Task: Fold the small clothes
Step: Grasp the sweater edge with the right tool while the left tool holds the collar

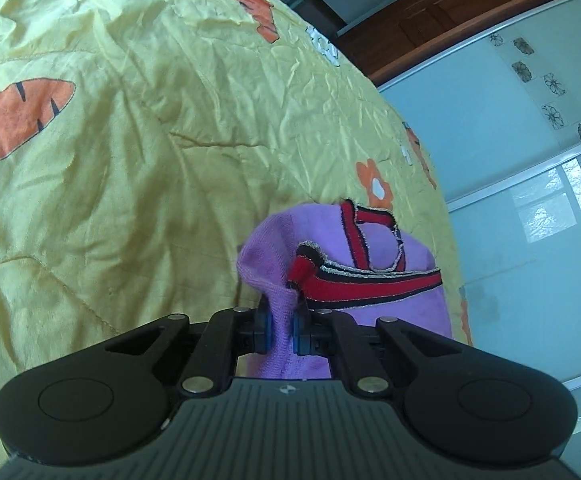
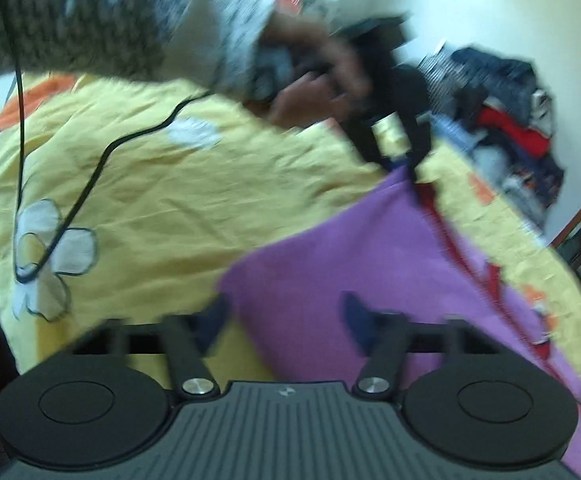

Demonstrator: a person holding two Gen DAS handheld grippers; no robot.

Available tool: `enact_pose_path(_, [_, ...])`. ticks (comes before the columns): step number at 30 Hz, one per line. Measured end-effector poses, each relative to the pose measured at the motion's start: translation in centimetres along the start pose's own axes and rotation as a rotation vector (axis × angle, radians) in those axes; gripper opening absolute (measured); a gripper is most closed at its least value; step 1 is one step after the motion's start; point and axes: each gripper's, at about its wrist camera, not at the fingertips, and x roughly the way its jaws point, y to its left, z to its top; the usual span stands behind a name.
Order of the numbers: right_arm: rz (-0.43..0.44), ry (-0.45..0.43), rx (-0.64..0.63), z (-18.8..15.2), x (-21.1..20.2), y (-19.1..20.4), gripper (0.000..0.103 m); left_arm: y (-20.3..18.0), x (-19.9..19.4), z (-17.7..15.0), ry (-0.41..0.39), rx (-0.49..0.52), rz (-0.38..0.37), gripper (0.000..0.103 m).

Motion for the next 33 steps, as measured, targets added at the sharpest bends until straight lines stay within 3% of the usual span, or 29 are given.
enact_pose_path(9, [-0.066, 0.024, -0.061, 0.6, 1.8, 2.2, 0.048, 1.0, -0.4, -0.1, -0.014, -0.044, -0.02, 0.009])
enact_pose_path(10, [-0.062, 0.022, -0.051, 0.7, 1.6, 2.1, 0.019, 1.2, -0.4, -0.1, -0.017, -0.053, -0.021, 0.009])
enact_pose_path(11, [-0.073, 0.015, -0.034, 0.7, 1.6, 1.9, 0.007, 1.5, -0.5, -0.1, -0.019, -0.063, -0.026, 0.009])
enact_pose_path(16, [-0.043, -0.048, 0.068, 0.7, 0.2, 0.2, 0.007, 2.1, -1.1, -0.2, -0.03, -0.114, -0.077, 0.007])
enact_pose_path(20, [0.024, -0.108, 0.232, 0.8, -1.5, -2.5, 0.007, 0.8, -1.6, 0.0, -0.035, -0.122, -0.124, 0.007])
enact_pose_path(26, [0.128, -0.198, 0.492, -0.6, -4.6, -7.2, 0.006, -3.0, -1.0, 0.2, -0.034, -0.08, -0.168, 0.006])
enact_pose_path(33, [0.113, -0.253, 0.692, -4.7, -8.0, -12.7, 0.006, -8.4, 2.8, 0.4, 0.01, -0.034, -0.199, 0.006])
